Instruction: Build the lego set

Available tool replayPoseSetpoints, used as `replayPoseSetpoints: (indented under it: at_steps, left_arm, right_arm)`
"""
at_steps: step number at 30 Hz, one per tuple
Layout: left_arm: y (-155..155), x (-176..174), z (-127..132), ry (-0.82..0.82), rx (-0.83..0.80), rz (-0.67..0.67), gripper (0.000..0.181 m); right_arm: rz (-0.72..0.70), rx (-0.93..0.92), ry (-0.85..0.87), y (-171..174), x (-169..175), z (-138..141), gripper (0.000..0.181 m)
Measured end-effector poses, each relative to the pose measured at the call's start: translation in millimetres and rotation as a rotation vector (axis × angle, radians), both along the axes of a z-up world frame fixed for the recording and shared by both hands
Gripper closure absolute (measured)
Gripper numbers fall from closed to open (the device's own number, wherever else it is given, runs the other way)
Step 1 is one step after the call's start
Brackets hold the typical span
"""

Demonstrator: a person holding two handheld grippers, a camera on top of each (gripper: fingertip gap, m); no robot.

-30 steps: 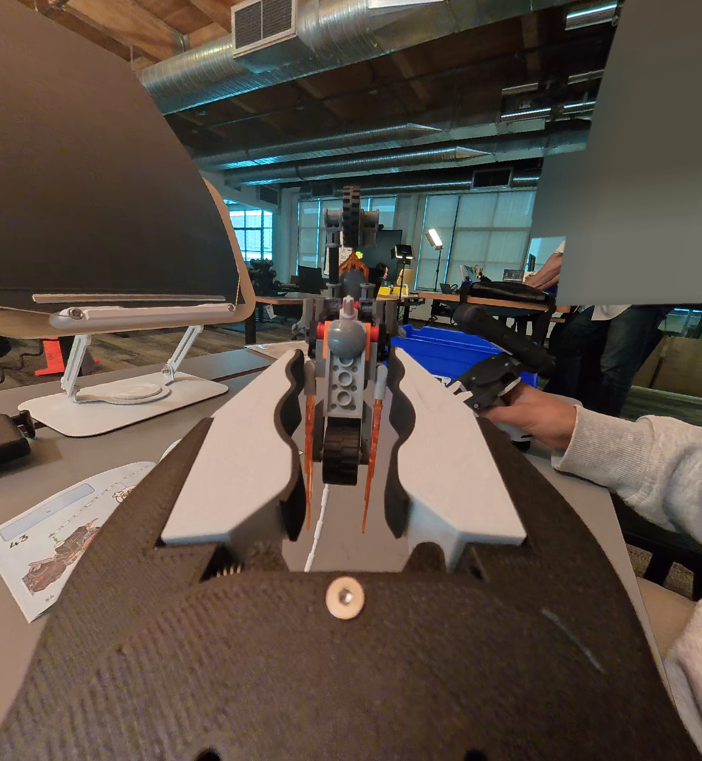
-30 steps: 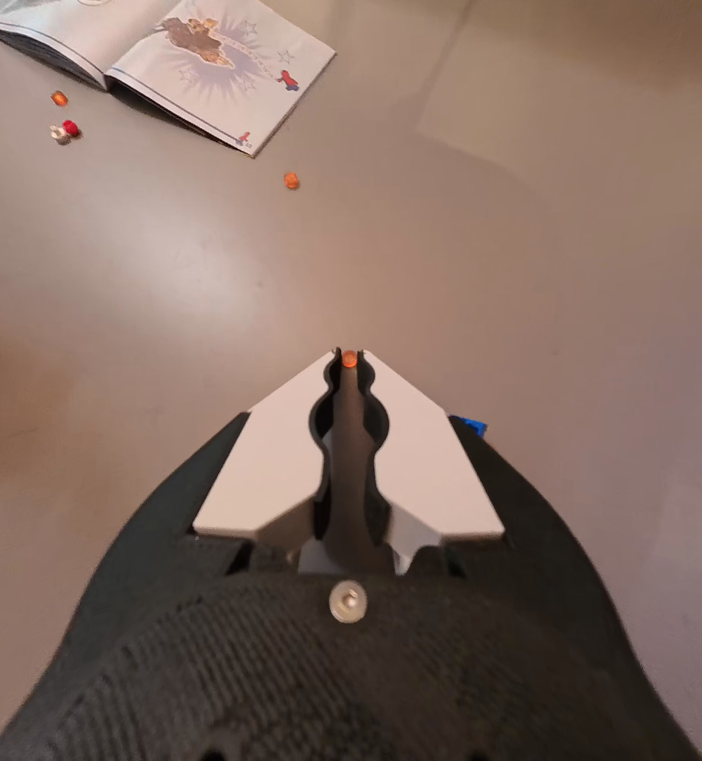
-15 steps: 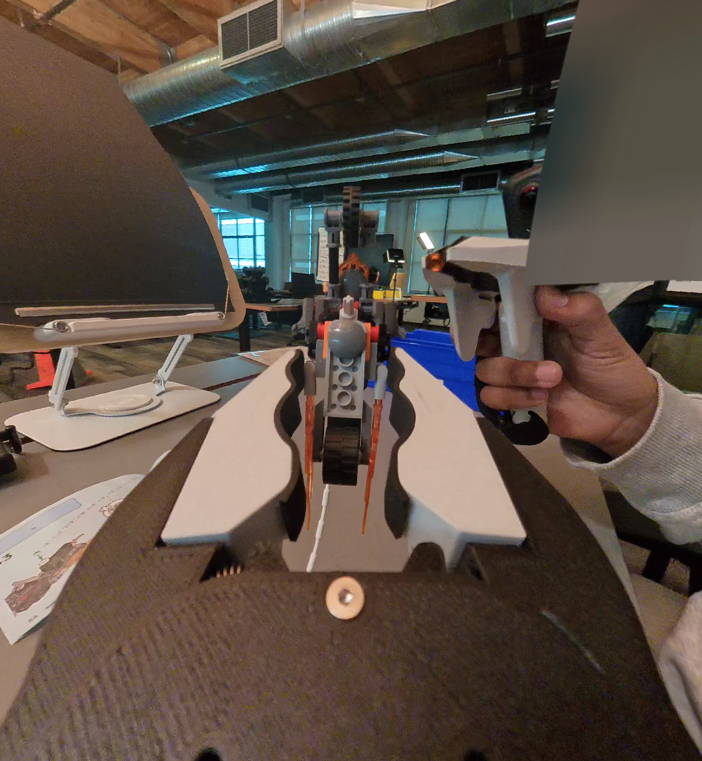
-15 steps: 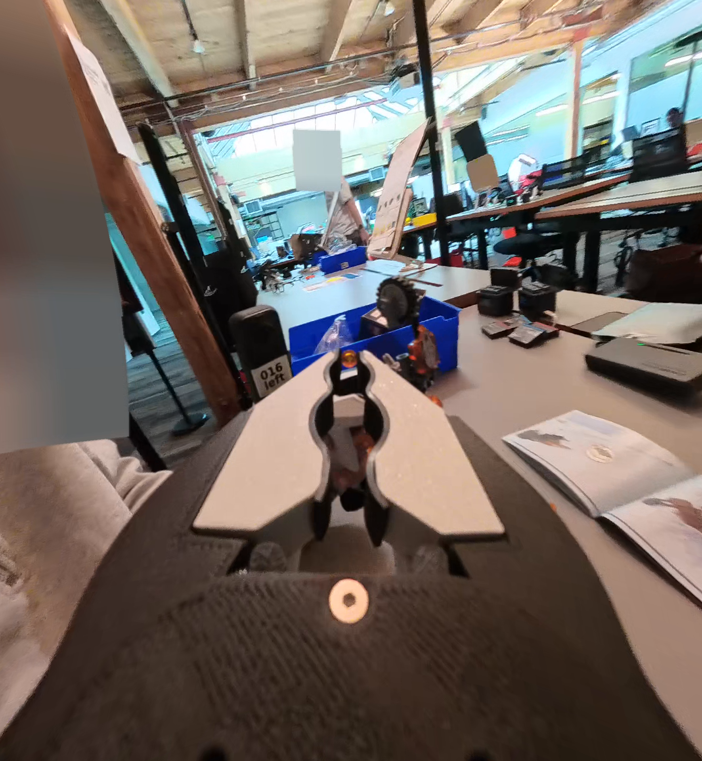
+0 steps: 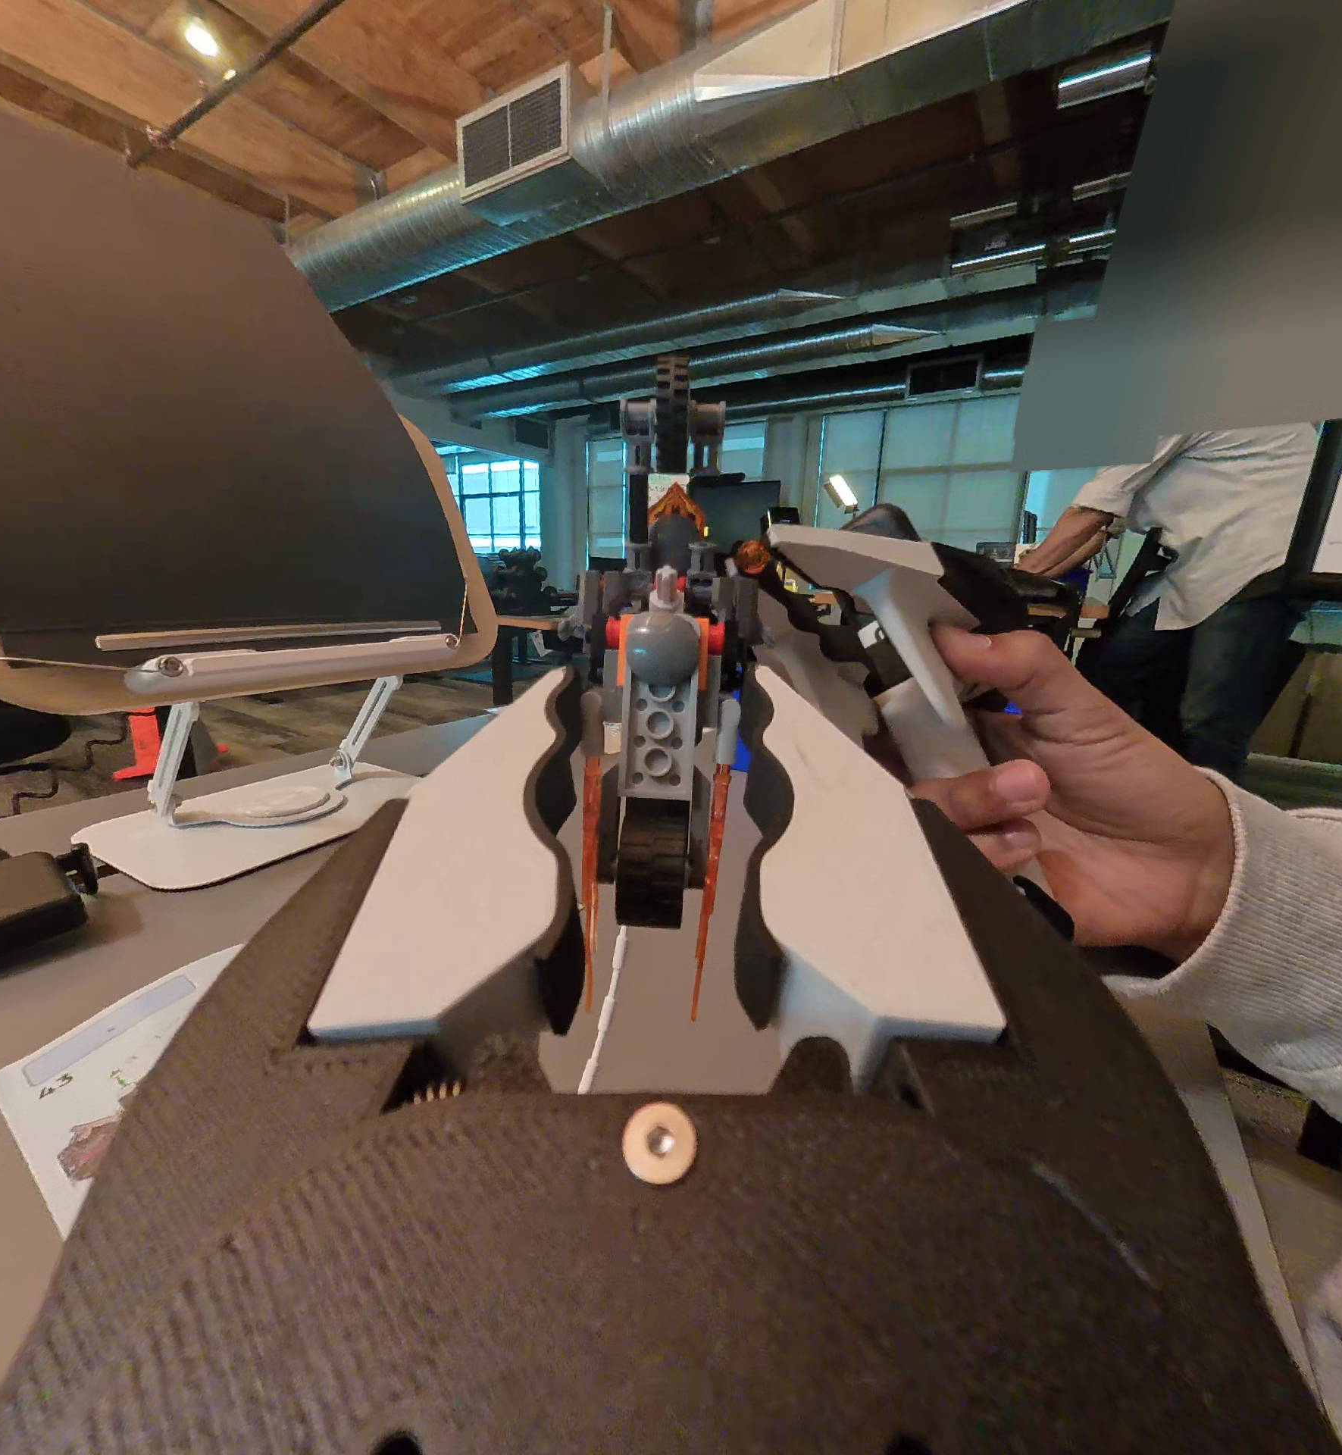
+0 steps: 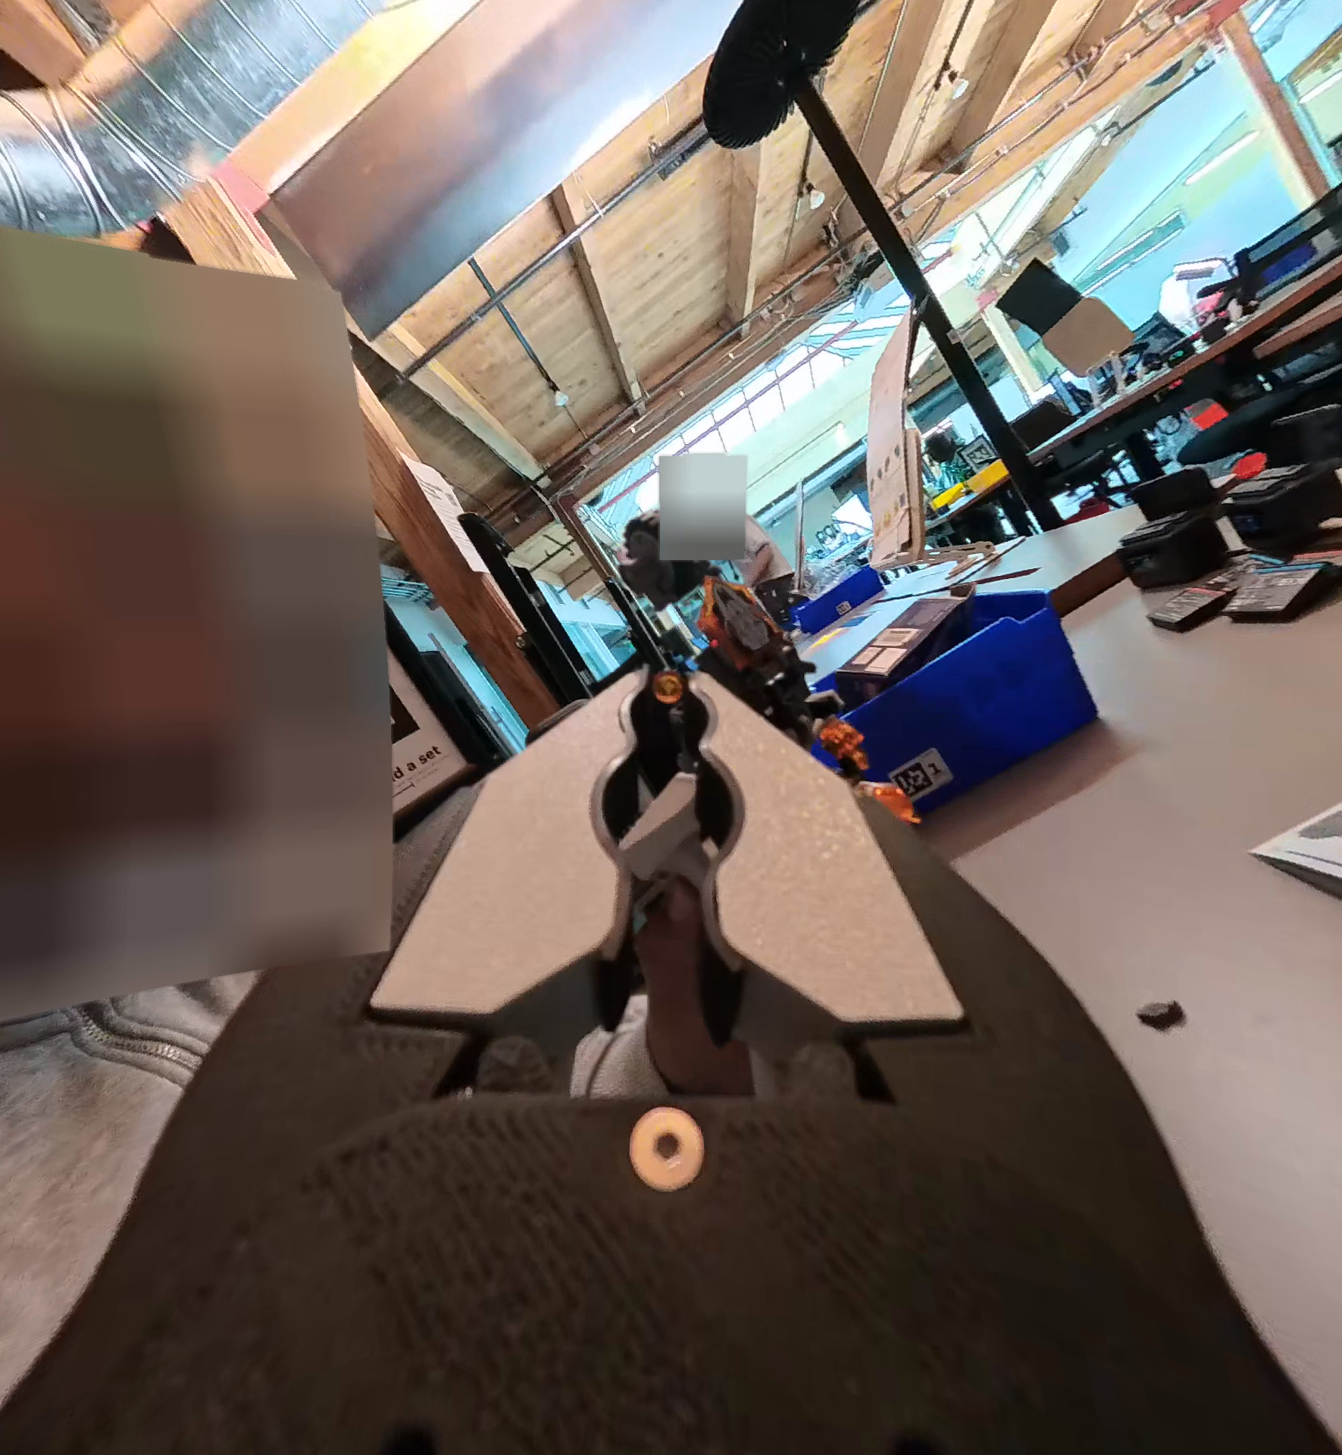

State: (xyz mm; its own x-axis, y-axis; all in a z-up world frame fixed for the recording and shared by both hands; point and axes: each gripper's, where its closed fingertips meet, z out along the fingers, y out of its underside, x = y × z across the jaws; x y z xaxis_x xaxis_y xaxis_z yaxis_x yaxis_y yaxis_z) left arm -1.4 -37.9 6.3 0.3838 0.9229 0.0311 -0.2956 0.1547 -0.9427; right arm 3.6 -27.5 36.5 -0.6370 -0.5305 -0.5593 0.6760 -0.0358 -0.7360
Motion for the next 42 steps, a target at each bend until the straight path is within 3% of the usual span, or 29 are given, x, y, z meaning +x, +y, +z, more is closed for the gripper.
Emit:
replayPoseSetpoints:
  at_steps: [9, 18, 23, 42]
  left_arm:
    - [-1.5, -3.7, -2.5, -0.017, -0.017, 0.05, 0.144]
    - [-6.6, -5.3, -2.8, -0.025, -0.013, 0.113, 0.144]
    - [-8.6, -4.8, -2.2, -0.023, -0.001, 0.119, 0.144]
    - [-8.8, -5.0, -2.5, -0.024, 0.002, 0.117, 0.144]
  right_arm:
    - [-0.081, -0.019, -0.021, -4.5, -4.2, -3.8, 0.177]
    - [-0.374, 0.05, 0.275, -10.6, -5.9, -5.4, 0.177]
    - [-0.461, 0.069, 0.383, -12.7, -3.6, -5.8, 0.177]
    - [-0.459, 0.059, 0.367, -6.8, -4.8, -4.8, 0.177]
